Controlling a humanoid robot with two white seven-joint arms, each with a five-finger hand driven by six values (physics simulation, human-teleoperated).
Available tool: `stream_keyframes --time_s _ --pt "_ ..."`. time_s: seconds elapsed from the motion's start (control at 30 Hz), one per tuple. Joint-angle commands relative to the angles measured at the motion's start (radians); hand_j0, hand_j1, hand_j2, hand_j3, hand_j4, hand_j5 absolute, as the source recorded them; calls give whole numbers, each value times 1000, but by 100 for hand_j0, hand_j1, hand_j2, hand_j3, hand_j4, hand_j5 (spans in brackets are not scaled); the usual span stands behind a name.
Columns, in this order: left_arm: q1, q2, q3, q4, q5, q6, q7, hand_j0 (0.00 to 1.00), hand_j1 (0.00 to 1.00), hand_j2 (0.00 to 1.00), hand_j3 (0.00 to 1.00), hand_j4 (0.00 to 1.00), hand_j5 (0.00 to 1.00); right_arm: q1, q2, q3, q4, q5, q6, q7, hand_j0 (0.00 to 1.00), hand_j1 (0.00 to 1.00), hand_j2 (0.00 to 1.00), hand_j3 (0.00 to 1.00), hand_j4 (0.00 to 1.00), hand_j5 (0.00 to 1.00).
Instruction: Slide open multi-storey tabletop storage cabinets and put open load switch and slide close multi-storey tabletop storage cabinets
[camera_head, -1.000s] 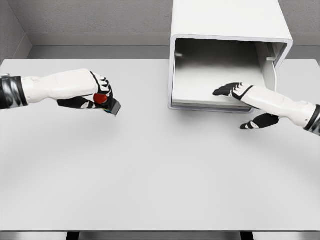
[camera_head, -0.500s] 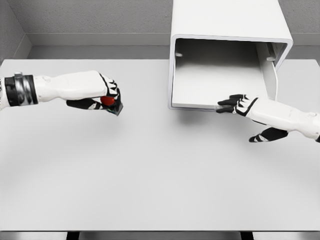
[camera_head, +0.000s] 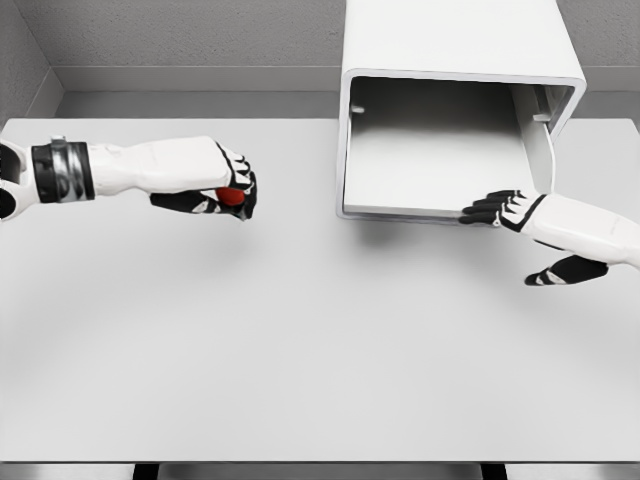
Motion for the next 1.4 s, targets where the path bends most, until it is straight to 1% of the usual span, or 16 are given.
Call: stream_keyframes --time_s 0.0,0.17,0.23,0.37,0.43,0.5,0.53,0.63,0.97,1.03,1.07,1.1,1.2,1.27,1.3,1.37 --pt "-2 -17 -8 9 7 2 1 44 44 44 44 44 44 0 -49 -1 -3 -9 2 -43 100 100 100 100 100 100" --pt "-9 -36 -8 20 3 2 -1 44 44 44 44 44 44 -3 -64 -1 -7 -9 2 -65 100 100 100 100 100 100" --pt "-9 -36 -8 20 1 2 -1 44 44 44 44 44 44 -26 -53 -15 -12 -40 2 -84 100 100 100 100 100 100" --pt "-23 -36 -6 18 2 2 1 44 44 44 44 44 44 -80 -26 -7 -18 -41 2 -80 100 100 100 100 100 100" --pt "-26 -36 -6 18 4 2 1 44 44 44 44 44 44 -95 25 30 -20 -40 2 -49 100 100 100 100 100 100" --pt "-31 -36 -6 18 4 2 1 44 44 44 44 44 44 -152 63 107 -20 -38 2 -38 100 100 100 100 100 100" --pt "-31 -36 -8 18 4 2 1 44 44 44 44 44 44 -160 66 117 -20 -38 2 -31 100 100 100 100 100 100" --pt "-32 -37 -6 17 2 2 1 44 44 44 44 44 44 -161 96 131 -20 -35 2 -5 100 100 100 100 100 100" --pt "-32 -73 -9 17 -14 2 2 44 44 44 44 44 44 -153 108 142 -17 -33 2 -14 100 100 100 100 100 100" --pt "-34 -71 -28 17 -13 2 2 44 44 44 44 44 44 -164 115 134 -12 -32 2 -12 100 100 100 100 100 100" --pt "-34 -71 -28 17 -13 2 2 44 44 44 44 44 44 -164 119 116 -4 -26 2 -11 100 100 100 100 100 100" --pt "-34 -71 -28 17 -13 2 2 44 44 44 44 44 44 -163 148 87 25 -7 2 -6 100 100 100 100 100 100" --pt "-37 -71 -28 17 -13 2 2 44 44 44 44 44 44 -156 174 82 40 8 2 0 100 100 100 100 100 100" --pt "-37 -71 -28 17 -13 2 2 44 44 44 44 44 44 -152 207 82 81 9 2 20 100 100 100 100 100 100" --pt "-37 -71 -28 17 -13 2 2 44 44 44 44 44 44 -152 214 82 106 11 2 27 100 100 100 100 100 100" --pt "-38 -71 -28 17 -13 2 2 44 44 44 44 44 44 -147 212 84 114 9 2 46 100 100 100 100 100 100"
